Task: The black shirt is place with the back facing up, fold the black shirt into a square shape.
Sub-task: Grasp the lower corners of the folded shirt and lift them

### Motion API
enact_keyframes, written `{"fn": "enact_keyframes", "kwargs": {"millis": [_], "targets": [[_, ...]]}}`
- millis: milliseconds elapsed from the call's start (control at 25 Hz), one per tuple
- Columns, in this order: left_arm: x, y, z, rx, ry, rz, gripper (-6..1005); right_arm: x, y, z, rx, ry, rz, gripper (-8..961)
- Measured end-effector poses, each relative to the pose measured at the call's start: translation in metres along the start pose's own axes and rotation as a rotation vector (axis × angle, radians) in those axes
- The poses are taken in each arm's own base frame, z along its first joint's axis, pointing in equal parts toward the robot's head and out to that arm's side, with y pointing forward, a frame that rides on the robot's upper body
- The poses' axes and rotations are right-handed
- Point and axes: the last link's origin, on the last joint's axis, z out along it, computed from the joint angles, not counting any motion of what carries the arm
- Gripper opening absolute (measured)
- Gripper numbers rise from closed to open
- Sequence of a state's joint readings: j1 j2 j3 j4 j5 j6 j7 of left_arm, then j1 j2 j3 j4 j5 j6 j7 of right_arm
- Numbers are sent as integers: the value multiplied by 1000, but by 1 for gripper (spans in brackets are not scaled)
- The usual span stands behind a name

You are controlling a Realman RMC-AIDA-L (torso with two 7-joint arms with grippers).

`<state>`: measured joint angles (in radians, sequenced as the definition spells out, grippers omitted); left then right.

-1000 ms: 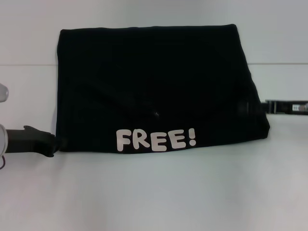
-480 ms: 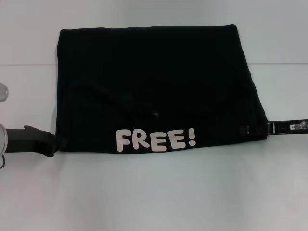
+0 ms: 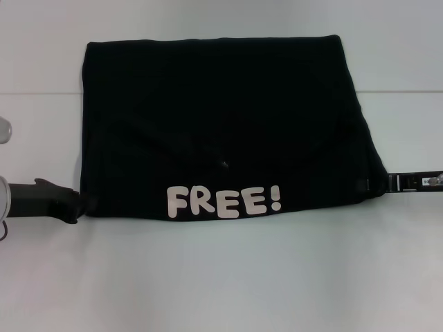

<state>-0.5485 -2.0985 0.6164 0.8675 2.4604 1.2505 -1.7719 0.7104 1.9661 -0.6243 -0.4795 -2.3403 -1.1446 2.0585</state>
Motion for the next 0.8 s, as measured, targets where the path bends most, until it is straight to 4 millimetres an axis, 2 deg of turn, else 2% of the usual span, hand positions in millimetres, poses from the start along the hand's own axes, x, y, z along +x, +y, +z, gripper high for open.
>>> {"fn": "enact_keyframes", "kwargs": {"millis": [120,320,560,800], "targets": [[-2,0,-1,-3,0,-8,32,2,-1,-1,1,2,3,455],[-4,1,-1,-8,3,-27,32,8,-3,-5,-11,8,0,216],[-9,5,-7,-51,7,-59,31,17,-6,-15,-36,0,5,43],[-23,5,-25,-99,-6,-93,32,32,-11,-28,-74,-7,25,42]]}}
